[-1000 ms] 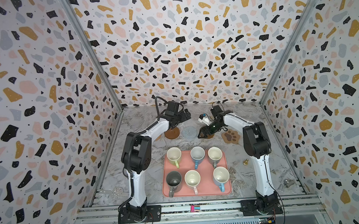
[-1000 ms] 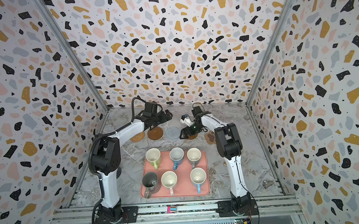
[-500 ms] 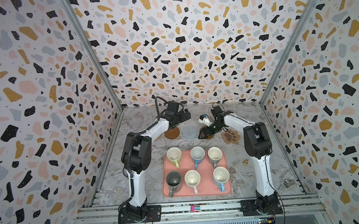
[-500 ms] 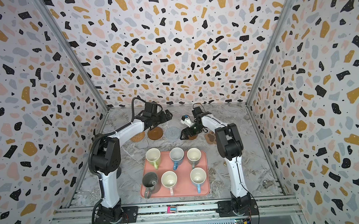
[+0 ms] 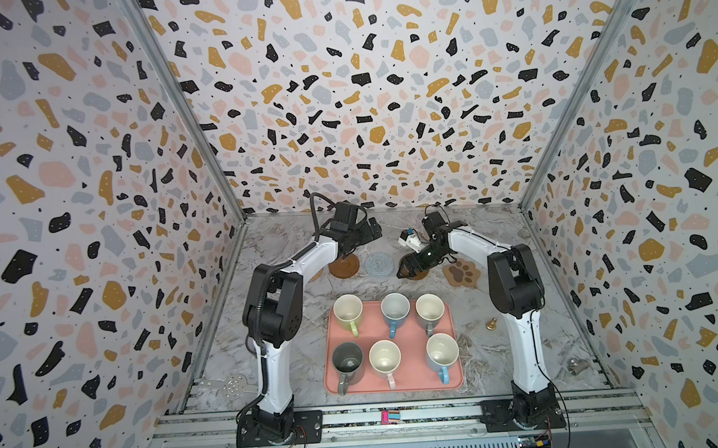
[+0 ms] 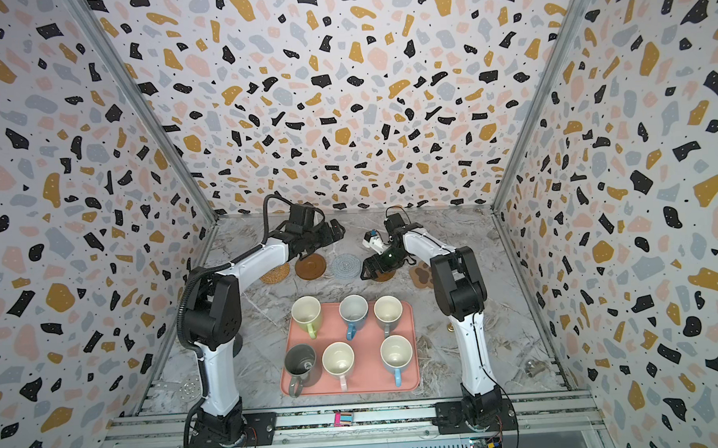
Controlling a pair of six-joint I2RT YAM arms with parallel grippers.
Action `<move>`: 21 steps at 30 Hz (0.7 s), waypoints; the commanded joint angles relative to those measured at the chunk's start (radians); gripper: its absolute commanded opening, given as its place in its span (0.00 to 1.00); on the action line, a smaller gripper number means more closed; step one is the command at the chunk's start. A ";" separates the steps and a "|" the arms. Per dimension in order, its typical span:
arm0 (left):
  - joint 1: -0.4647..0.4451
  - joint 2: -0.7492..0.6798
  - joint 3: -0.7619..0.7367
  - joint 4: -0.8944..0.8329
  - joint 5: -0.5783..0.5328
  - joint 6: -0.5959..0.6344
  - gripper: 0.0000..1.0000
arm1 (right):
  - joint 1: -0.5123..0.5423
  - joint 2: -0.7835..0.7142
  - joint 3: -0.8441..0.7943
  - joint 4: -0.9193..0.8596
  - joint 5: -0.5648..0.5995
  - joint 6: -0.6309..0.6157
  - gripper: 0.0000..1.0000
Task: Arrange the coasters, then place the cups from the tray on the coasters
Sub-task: 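Lift right gripper off the wooden coaster and move it over the paw coaster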
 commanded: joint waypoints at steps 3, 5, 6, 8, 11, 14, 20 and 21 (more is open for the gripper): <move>0.004 -0.018 0.031 0.002 0.004 0.017 1.00 | -0.024 -0.001 0.056 -0.053 0.009 0.076 0.99; 0.003 -0.018 0.031 0.002 0.004 0.016 1.00 | -0.035 -0.004 0.090 -0.047 -0.019 0.090 0.99; 0.004 -0.018 0.032 0.001 0.004 0.016 1.00 | -0.039 -0.008 0.104 -0.042 -0.035 0.095 0.99; 0.004 -0.019 0.034 0.000 0.002 0.016 1.00 | -0.048 -0.028 0.123 -0.015 -0.068 0.109 0.99; 0.004 -0.020 0.037 0.001 -0.001 0.015 1.00 | -0.071 -0.069 0.116 0.061 -0.116 0.154 0.99; 0.004 -0.020 0.039 -0.001 -0.005 0.012 1.00 | -0.106 -0.102 0.091 0.146 -0.113 0.230 0.99; 0.004 -0.021 0.042 0.000 -0.015 0.006 1.00 | -0.196 -0.156 -0.014 0.276 -0.046 0.394 0.99; 0.004 -0.020 0.044 0.001 -0.017 0.004 1.00 | -0.206 -0.163 -0.030 0.287 -0.040 0.411 0.99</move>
